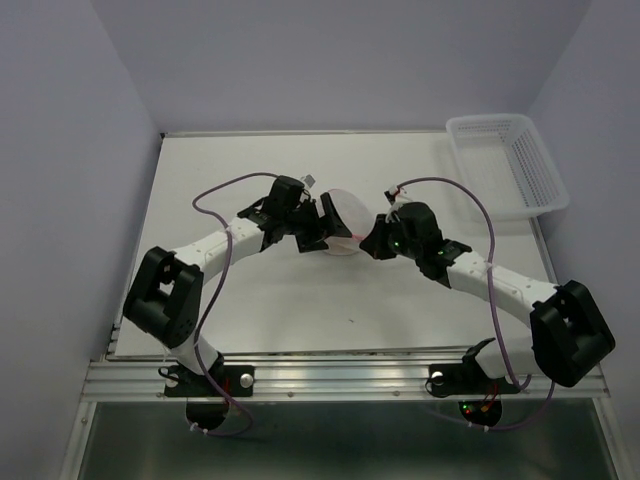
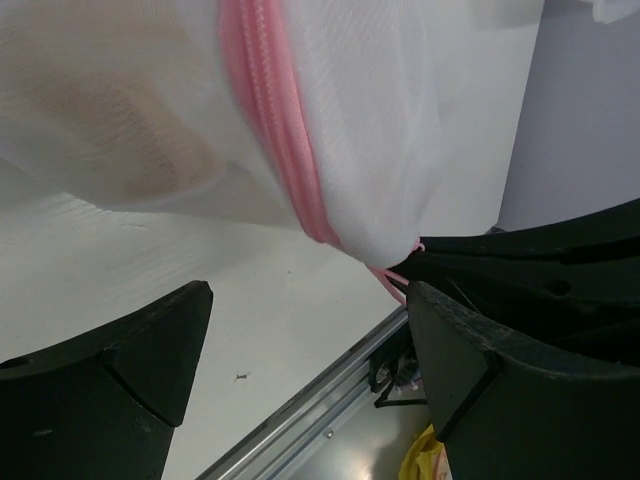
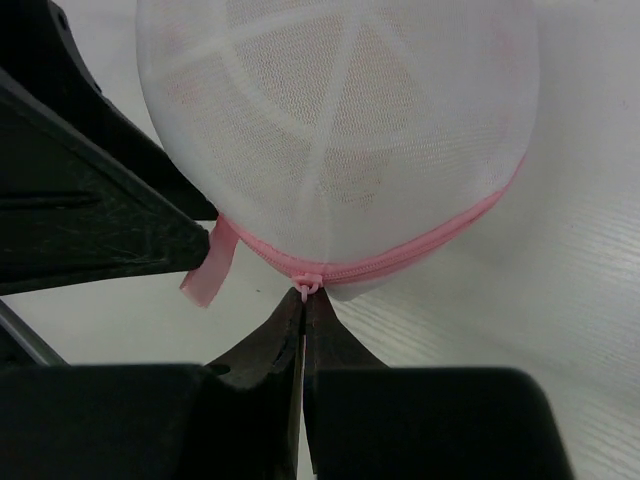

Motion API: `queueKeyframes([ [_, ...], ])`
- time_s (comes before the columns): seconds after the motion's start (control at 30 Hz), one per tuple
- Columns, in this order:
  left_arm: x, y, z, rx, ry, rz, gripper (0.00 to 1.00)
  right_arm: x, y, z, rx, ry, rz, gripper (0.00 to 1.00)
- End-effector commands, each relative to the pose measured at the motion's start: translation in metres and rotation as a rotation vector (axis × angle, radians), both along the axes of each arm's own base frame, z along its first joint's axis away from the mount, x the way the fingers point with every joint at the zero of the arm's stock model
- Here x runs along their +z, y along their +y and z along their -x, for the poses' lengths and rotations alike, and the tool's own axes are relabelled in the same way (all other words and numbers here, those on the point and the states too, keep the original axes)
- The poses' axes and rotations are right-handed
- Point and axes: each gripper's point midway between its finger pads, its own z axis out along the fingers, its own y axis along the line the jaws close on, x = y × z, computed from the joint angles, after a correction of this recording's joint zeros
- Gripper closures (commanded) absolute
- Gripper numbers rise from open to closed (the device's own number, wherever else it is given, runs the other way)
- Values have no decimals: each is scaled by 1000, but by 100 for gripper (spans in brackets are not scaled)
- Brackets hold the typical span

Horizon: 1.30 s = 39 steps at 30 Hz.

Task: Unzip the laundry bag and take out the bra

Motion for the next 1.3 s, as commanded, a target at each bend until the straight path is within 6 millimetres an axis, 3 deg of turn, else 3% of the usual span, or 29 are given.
queueKeyframes([
  [0.0,27,-26,-18,-5,-67,70,10,29,12,-3,34,-58,-45,99],
  [0.17,35,-46,-22,-21,-79,111,15,25,19,1,61,-54,-36,99],
  [0.27,31,-51,-22,-28,-66,109,18,26,25,5,86,-69,-28,99],
  [0.37,25,-53,-22,-32,-49,109,29,31,26,4,91,-97,-21,99],
  [0.6,22,-56,-15,-56,-21,120,100,22,15,-5,19,-80,33,99],
  [0.9,27,-42,-22,-81,-74,92,100,-6,-22,-7,-86,-17,221,99],
  [1.07,26,-14,-41,-117,-188,-49,100,-23,-33,1,-32,38,286,99],
  [1.27,49,-7,-42,-219,-311,-16,100,-40,-55,-13,-71,53,359,99],
])
